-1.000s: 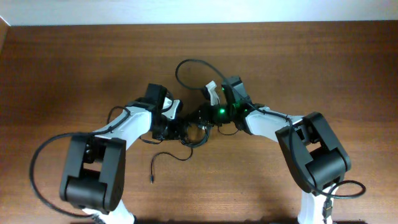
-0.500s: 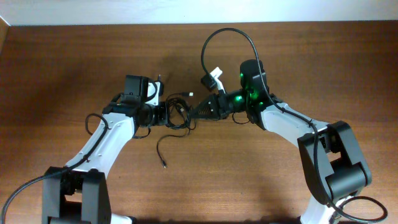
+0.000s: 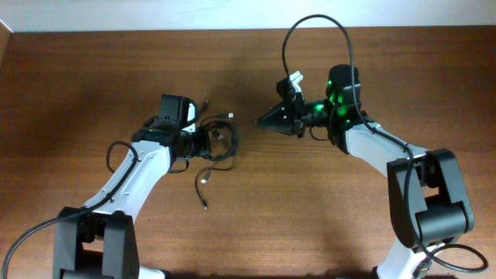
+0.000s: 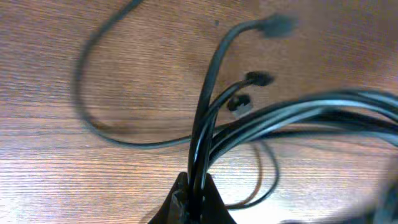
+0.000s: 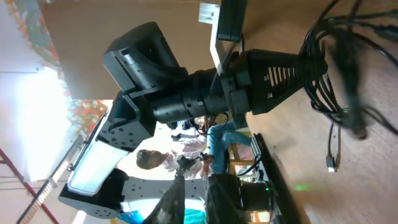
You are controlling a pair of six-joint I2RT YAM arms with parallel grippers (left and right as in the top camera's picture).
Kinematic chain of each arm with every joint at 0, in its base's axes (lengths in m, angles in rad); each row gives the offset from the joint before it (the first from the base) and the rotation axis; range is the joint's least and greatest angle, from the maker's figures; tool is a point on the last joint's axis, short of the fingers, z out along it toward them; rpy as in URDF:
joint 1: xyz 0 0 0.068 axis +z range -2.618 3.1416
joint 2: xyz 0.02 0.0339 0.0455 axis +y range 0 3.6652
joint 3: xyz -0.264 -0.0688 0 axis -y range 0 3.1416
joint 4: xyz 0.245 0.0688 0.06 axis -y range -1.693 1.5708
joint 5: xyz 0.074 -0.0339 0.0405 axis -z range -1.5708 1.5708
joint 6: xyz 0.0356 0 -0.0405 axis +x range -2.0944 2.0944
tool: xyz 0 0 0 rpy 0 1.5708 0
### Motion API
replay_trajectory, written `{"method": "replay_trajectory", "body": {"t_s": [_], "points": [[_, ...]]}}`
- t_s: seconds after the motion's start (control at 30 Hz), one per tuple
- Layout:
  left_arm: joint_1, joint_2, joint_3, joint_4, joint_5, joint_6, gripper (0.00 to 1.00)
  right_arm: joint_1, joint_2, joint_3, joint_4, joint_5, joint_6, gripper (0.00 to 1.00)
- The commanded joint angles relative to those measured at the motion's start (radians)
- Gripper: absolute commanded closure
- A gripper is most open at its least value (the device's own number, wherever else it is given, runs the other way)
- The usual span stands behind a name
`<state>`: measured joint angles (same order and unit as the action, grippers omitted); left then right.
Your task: Untangle cables
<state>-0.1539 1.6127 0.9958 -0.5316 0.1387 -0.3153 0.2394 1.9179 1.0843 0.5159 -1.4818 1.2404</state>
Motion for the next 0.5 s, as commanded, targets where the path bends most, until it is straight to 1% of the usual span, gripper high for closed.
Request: {"method": "replay_trajectory", "body": {"t_s": [0.0, 0.03, 0.1, 0.17, 0.23, 0.37, 0.47], "points": [[0.006, -0.01, -0.001, 0.0, -0.031, -0.01, 1.0, -0.005, -0.014, 0.003, 0.005, -0.029, -0.065, 0.8], [0.006, -0.01, -0.001, 0.0, -0.031, -0.01, 1.0, -0.005, -0.014, 0.003, 0.004, -0.064, -0.132, 0.77], [0.006, -0.01, -0.001, 0.0, -0.031, -0.01, 1.0, -0.004, -0.014, 0.0, -0.016, -0.071, -0.207, 0.77], [0.006, -0.01, -0.001, 0.0, -0.031, -0.01, 1.0, -0.004, -0.013, -0.011, -0.023, -0.071, -0.24, 0.77], [0.006, -0.01, -0.001, 0.0, -0.027, -0.01, 1.0, -0.004, -0.013, -0.021, -0.023, -0.066, -0.239, 0.76], [0.006, -0.01, -0.001, 0.0, -0.003, -0.005, 1.0, 0.005, -0.013, -0.063, -0.026, 0.034, -0.247, 0.76], [0.006, -0.01, -0.001, -0.003, 0.003, -0.003, 1.0, 0.025, -0.013, -0.099, -0.034, 0.092, -0.344, 0.73]]}}
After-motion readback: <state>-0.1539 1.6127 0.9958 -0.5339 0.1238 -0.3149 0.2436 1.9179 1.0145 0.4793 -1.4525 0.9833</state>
